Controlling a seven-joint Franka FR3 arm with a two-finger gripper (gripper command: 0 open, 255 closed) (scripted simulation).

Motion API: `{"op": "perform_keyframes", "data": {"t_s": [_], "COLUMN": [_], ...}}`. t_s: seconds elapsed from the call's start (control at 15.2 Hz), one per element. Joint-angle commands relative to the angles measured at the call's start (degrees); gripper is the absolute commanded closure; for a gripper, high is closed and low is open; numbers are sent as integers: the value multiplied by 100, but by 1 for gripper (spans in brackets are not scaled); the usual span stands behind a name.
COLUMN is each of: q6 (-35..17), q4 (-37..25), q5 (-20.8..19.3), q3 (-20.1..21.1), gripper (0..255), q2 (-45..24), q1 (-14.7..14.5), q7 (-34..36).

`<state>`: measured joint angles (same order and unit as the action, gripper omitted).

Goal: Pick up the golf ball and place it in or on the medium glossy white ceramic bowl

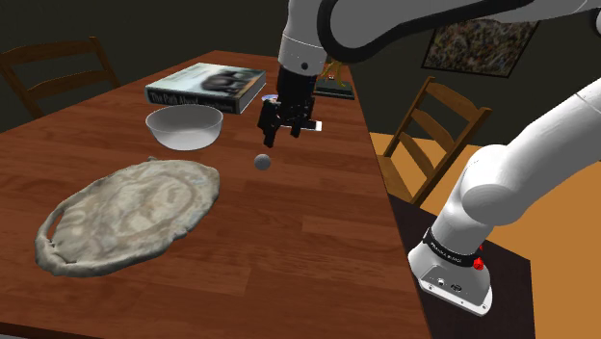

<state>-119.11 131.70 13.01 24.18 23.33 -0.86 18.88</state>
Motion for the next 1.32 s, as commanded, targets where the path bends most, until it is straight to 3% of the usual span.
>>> {"op": "perform_keyframes", "data": {"t_s": [0.0, 0.59, 1.06, 1.12, 1.25], "q6": [-295, -1001, -1000, -1000, -1000], "q4": [-171, 33, 33, 33, 33], "q5": [-85, -233, -233, -233, -233], "q3": [247, 476, 476, 476, 476], "gripper": [0, 0, 0, 255, 255], "q2": [-377, -864, -864, -864, -864], "q1": [41, 82, 81, 81, 81], "q7": [360, 592, 593, 593, 593]}}
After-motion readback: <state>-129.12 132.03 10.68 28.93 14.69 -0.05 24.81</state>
